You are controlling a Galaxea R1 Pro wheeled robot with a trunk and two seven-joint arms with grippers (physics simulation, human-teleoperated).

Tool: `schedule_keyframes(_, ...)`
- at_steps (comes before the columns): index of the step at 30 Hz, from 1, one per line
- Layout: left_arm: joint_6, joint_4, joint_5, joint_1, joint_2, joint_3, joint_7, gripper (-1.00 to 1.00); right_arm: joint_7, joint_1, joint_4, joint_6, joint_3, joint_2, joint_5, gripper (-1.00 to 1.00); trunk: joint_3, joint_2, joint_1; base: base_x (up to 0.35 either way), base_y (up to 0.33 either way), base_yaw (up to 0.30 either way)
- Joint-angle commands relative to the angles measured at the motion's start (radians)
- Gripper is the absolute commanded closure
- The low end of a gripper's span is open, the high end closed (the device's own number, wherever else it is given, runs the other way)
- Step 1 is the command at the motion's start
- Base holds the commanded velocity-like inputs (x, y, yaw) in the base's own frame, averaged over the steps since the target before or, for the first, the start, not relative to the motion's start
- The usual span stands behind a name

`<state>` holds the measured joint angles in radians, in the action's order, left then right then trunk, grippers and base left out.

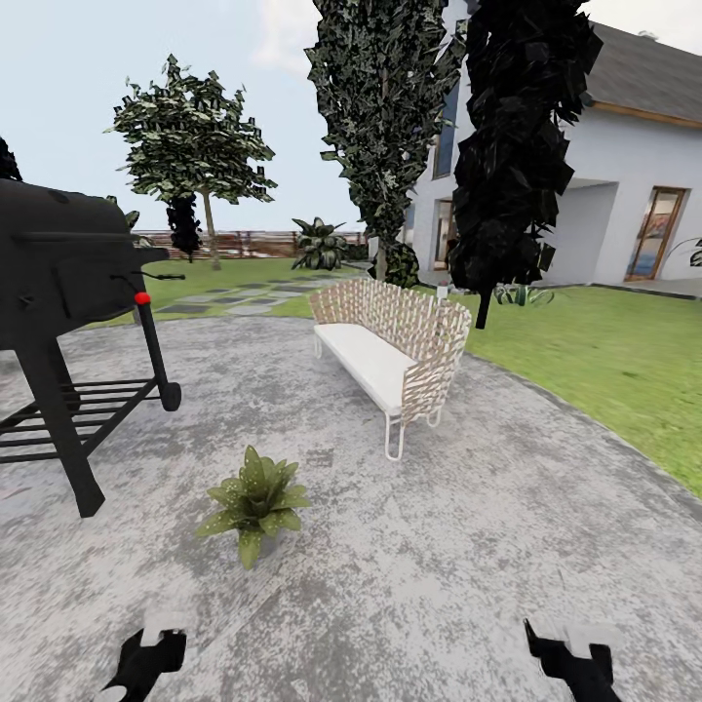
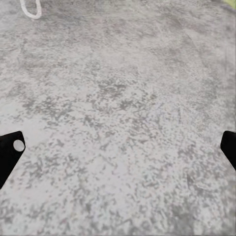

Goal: Pick up the pesticide atomizer in the garden and spray insectifuge to fully cover both potted plants in the garden.

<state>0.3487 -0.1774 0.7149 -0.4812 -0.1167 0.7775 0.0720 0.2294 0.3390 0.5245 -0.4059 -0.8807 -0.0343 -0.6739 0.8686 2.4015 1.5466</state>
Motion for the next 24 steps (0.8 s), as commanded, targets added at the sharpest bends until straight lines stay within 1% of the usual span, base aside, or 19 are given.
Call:
schedule_keyframes(1, 0.013, 0.033, 0.003, -0.001, 0.001, 0.007, -0.019, 1.00, -0.002, 0.001, -0.005, -0.031, -0.020, 0.001, -0.006, -1.00, 0.001, 0.000, 0.000, 0.000, 0.000, 0.000)
schedule_keyframes(2, 0.019, 0.052, 0.001, 0.000, 0.004, 0.006, -0.031, 1.00, -0.008, 0.000, -0.008, -0.044, -0.025, 0.001, -0.007, -1.00, 0.001, 0.000, 0.000, 0.000, 0.000, 0.000)
schedule_keyframes(5, 0.022, 0.075, -0.002, 0.006, 0.018, 0.005, -0.042, 1.00, -0.013, -0.001, -0.010, -0.056, -0.029, 0.005, -0.007, -1.00, 0.001, 0.000, 0.000, 0.000, 0.000, 0.000)
schedule_keyframes(8, 0.024, 0.082, -0.002, 0.014, 0.035, 0.005, -0.044, 1.00, -0.014, -0.001, -0.009, -0.058, -0.031, 0.007, -0.007, -1.00, 0.001, 0.000, 0.000, 0.000, 0.000, 0.000)
schedule_keyframes(9, 0.028, 0.083, -0.002, 0.037, 0.043, 0.005, -0.039, 1.00, -0.014, -0.002, -0.009, -0.059, -0.032, 0.005, -0.007, -1.00, 0.001, 0.000, 0.000, 0.000, 0.000, 0.000)
schedule_keyframes(13, 0.035, 0.083, -0.001, 0.060, 0.045, 0.007, -0.037, 1.00, -0.015, -0.003, -0.023, -0.057, -0.032, 0.004, -0.007, -1.00, 0.001, 0.000, 0.000, 0.000, 0.000, 0.000)
schedule_keyframes(17, 0.054, 0.082, -0.003, 0.072, 0.047, 0.006, -0.038, 1.00, -0.018, -0.003, -0.096, -0.057, -0.032, 0.004, -0.006, -1.00, 0.001, 0.000, 0.000, 0.000, 0.000, 0.000)
schedule_keyframes(19, 0.057, 0.082, -0.004, 0.074, 0.047, 0.008, -0.039, 1.00, -0.045, -0.003, -0.130, -0.057, -0.032, 0.003, -0.007, -1.00, 0.001, 0.000, 0.000, 0.000, 0.000, 0.000)
schedule_keyframes(22, 0.059, 0.083, -0.005, 0.075, 0.046, 0.010, -0.040, 1.00, -0.130, -0.003, -0.150, -0.057, -0.032, 0.003, -0.008, -1.00, 0.001, 0.000, 0.000, -0.046, -0.103, -0.006)
schedule_keyframes(24, 0.059, 0.083, -0.005, 0.075, 0.047, 0.009, -0.039, 1.00, -0.147, -0.003, -0.163, -0.057, -0.032, 0.003, -0.008, -1.00, 0.001, 0.000, 0.000, -0.099, -0.207, -0.091)
